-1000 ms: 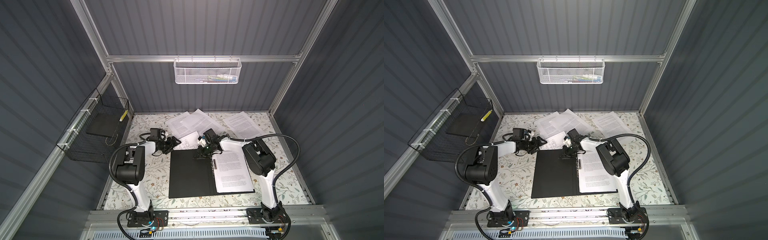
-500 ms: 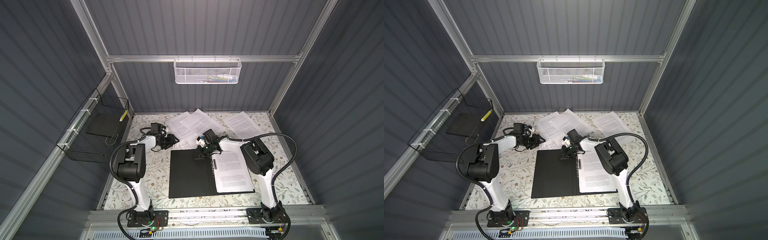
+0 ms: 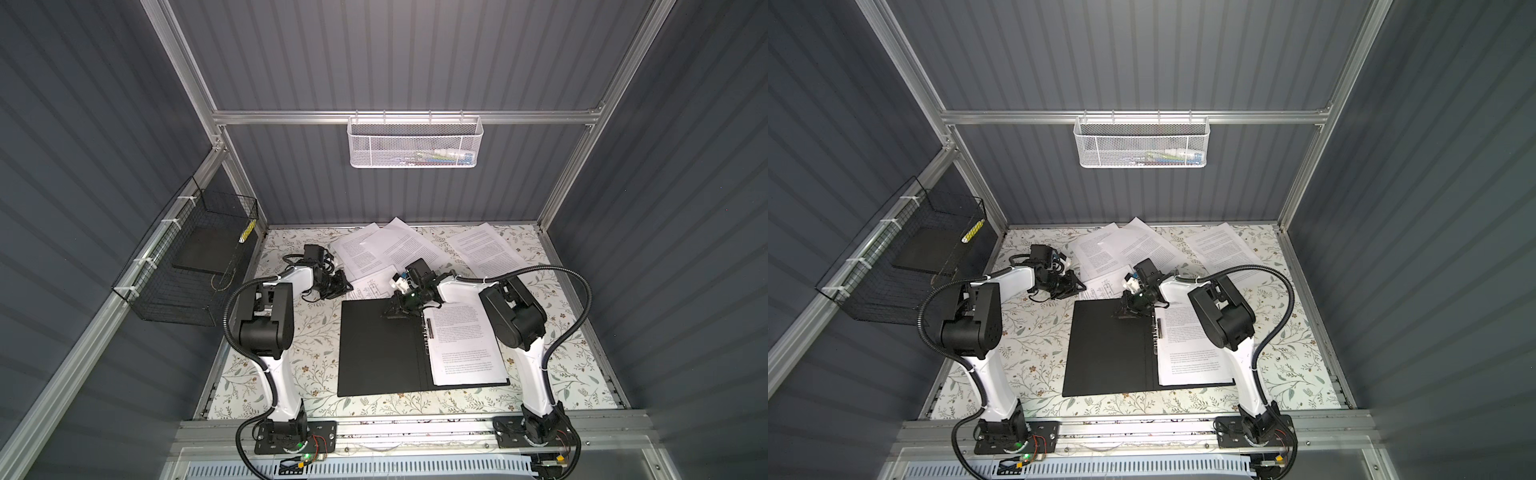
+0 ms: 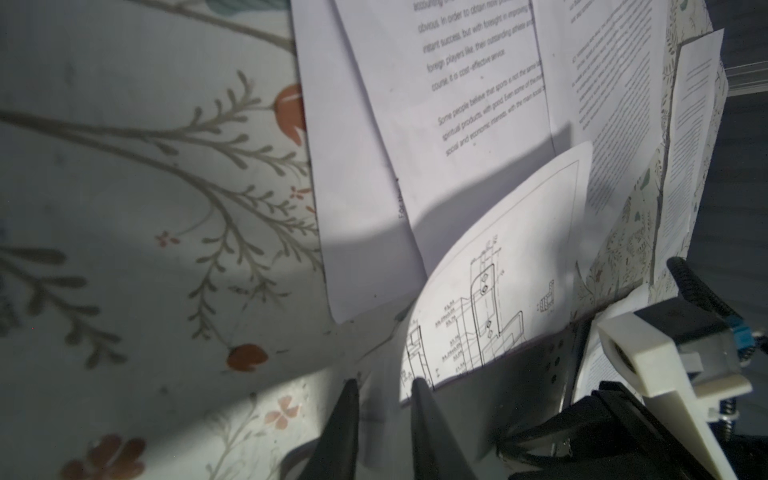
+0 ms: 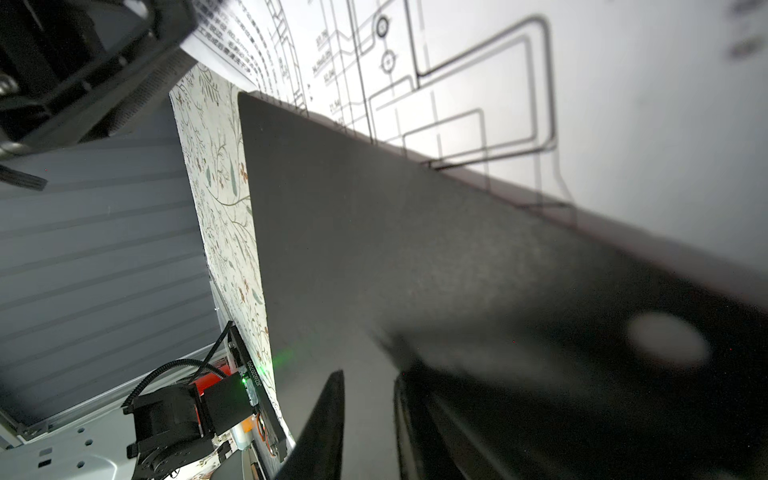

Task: Put the files into the folder

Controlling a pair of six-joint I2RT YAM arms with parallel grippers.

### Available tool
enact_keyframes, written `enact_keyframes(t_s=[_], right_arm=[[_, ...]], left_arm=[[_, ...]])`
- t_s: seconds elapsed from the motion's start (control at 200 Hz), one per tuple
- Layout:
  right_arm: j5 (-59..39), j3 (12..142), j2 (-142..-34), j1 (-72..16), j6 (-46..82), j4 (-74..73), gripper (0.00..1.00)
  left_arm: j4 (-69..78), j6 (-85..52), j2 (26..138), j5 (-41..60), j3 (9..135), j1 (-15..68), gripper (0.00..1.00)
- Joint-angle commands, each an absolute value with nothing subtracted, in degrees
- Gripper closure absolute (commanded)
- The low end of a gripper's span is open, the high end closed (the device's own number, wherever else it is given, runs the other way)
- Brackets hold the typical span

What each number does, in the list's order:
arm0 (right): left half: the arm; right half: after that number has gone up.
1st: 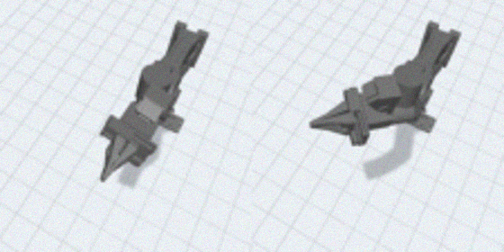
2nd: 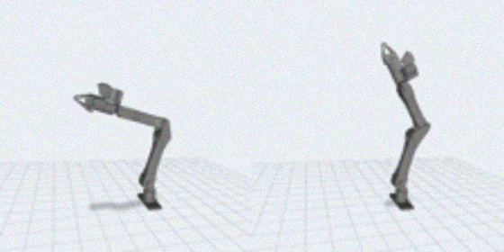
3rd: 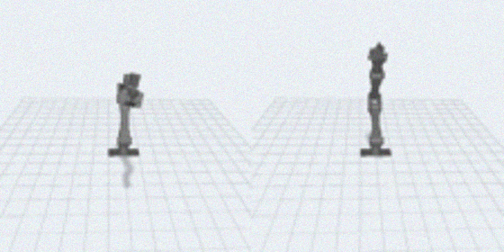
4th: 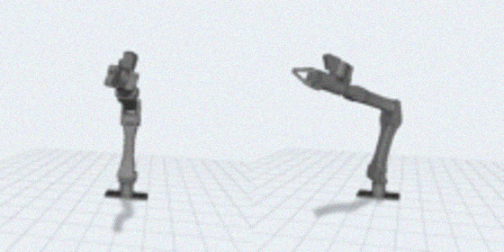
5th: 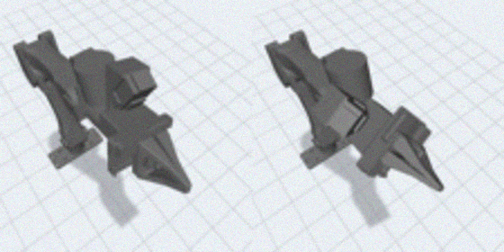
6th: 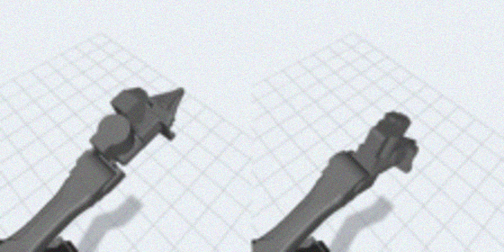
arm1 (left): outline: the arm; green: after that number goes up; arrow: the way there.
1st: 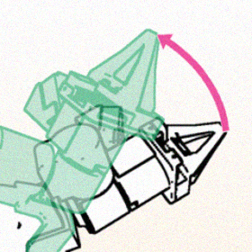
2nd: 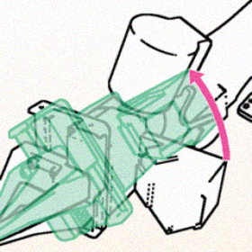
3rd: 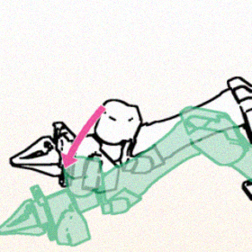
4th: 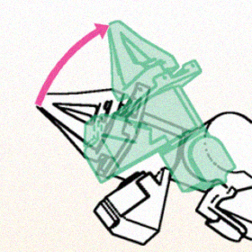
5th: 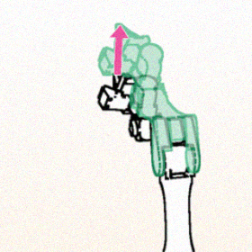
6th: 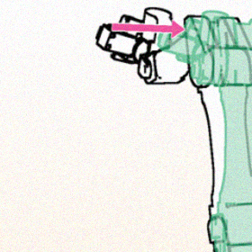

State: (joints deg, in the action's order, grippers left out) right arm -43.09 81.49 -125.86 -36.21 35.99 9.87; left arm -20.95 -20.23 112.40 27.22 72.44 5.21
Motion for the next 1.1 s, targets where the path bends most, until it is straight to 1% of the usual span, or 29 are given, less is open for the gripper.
enact_keyframes(t_s=[0.0, 0.04, 0.13, 0.255, 0.33, 0.365, 0.415, 0.585, 0.705, 0.935, 1.0, 1.096], right_arm=[[-44.17, 81.00, -126.78, -36.30, 35.97, 10.10, 0.75], [-44.44, 81.09, -126.56, -36.30, 35.65, 10.02, 0.75], [-45.26, 81.54, -125.59, -36.31, 34.93, 10.11, 0.74], [-46.01, 82.35, -122.51, -35.92, 33.91, 10.49, 0.68], [-46.23, 82.36, -119.46, -35.33, 33.85, 10.11, 0.62], [-46.15, 82.33, -118.08, -34.99, 33.99, 9.95, 0.59], [-46.36, 82.16, -116.29, -34.42, 34.29, 9.91, 0.55], [-45.72, 77.78, -108.55, -31.58, 36.20, 7.05, 0.42], [-43.80, 72.40, -102.31, -29.19, 35.47, 6.50, 0.34], [-40.38, 59.44, -89.69, -23.95, 36.97, 4.54, 0.22], [-40.21, 56.14, -86.46, -22.65, 36.59, 4.14, 0.20], [-37.83, 54.22, -82.89, -21.19, 32.39, 8.16, 0.17]], left_arm=[[-23.05, -19.76, 114.03, 26.06, 74.55, 5.36, 0.94], [-23.11, -20.07, 114.29, 26.05, 75.01, 5.36, 1.00], [-24.08, -20.48, 114.07, 25.83, 76.64, 5.38, 1.00], [-26.99, -19.58, 110.54, 22.49, 79.22, 5.36, 1.00], [-29.07, -18.75, 107.35, 19.36, 80.48, 5.38, 1.00], [-29.62, -18.38, 105.91, 16.12, 80.50, 5.38, 1.00], [-30.54, -17.70, 103.84, 14.15, 83.28, 5.44, 1.00], [-35.05, -15.67, 99.15, 10.60, 88.31, 5.38, 1.00], [-39.48, -15.84, 97.03, 10.90, 93.77, 5.95, 1.00], [-43.48, -22.31, 92.59, 11.21, 99.16, 9.11, 1.00], [-42.80, -23.09, 91.34, 13.93, 99.77, 9.68, 1.00], [-42.66, -23.77, 89.96, 16.93, 100.26, 10.45, 1.00]])
